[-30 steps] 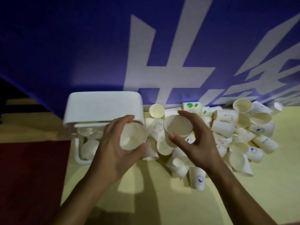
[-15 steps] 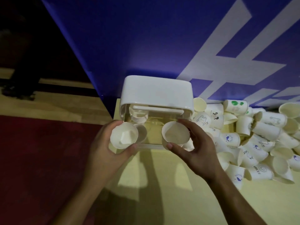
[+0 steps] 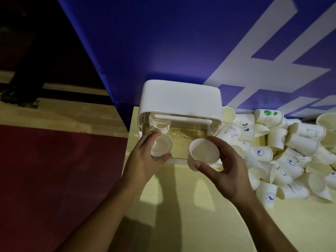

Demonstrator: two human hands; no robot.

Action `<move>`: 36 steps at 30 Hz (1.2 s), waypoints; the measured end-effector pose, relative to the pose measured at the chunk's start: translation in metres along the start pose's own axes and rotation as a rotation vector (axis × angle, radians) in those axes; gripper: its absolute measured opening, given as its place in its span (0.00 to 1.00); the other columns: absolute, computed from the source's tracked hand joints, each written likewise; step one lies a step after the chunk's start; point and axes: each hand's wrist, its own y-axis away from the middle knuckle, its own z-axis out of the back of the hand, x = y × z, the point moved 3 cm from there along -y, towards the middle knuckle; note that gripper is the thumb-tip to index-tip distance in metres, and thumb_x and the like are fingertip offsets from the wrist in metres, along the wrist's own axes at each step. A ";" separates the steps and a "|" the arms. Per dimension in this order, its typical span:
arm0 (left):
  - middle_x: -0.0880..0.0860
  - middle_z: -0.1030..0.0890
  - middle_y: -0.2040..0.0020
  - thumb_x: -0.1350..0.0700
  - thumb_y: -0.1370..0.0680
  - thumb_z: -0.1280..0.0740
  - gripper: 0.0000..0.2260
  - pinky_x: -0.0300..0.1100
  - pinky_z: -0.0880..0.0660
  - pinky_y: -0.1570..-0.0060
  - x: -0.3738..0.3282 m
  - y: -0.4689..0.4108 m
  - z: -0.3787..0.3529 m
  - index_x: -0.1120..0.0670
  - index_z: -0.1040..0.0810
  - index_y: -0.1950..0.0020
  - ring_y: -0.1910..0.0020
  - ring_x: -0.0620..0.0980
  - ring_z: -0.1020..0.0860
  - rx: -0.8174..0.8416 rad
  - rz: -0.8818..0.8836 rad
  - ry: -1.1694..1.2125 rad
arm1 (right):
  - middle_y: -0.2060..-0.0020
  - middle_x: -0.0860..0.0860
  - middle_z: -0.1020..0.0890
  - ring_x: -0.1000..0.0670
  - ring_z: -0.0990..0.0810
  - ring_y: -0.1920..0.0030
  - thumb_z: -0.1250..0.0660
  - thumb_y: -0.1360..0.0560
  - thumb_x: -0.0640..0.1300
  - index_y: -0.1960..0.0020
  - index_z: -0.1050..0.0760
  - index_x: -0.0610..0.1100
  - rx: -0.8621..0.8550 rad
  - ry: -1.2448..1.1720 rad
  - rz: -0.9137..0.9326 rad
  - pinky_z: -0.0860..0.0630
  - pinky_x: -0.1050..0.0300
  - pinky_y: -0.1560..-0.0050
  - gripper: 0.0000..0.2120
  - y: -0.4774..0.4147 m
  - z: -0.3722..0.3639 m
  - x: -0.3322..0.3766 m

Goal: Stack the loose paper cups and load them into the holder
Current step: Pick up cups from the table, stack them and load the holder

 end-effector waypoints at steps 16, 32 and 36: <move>0.49 0.19 0.37 0.44 0.32 0.18 0.38 0.51 0.19 0.49 0.018 -0.016 -0.024 0.43 0.32 0.27 0.41 0.55 0.19 0.207 0.250 -0.160 | 0.39 0.58 0.19 0.52 0.19 0.38 0.17 0.34 0.53 0.33 0.24 0.50 -0.092 -0.069 0.068 0.20 0.51 0.41 0.33 -0.005 -0.033 0.005; 0.44 0.18 0.42 0.55 0.15 0.38 0.14 0.19 0.32 0.53 0.025 -0.006 0.013 0.51 0.21 0.30 0.51 0.26 0.23 -0.032 0.317 0.179 | 0.36 0.59 0.21 0.61 0.24 0.35 0.17 0.33 0.56 0.30 0.25 0.49 0.017 0.025 0.051 0.26 0.64 0.37 0.36 -0.037 -0.130 -0.029; 0.47 0.16 0.40 0.57 0.15 0.38 0.14 0.23 0.29 0.50 0.032 -0.010 0.003 0.50 0.20 0.30 0.46 0.42 0.19 0.031 0.302 0.104 | 0.34 0.58 0.23 0.62 0.27 0.34 0.19 0.32 0.56 0.29 0.26 0.48 0.047 0.091 0.052 0.34 0.73 0.36 0.35 -0.039 -0.137 -0.037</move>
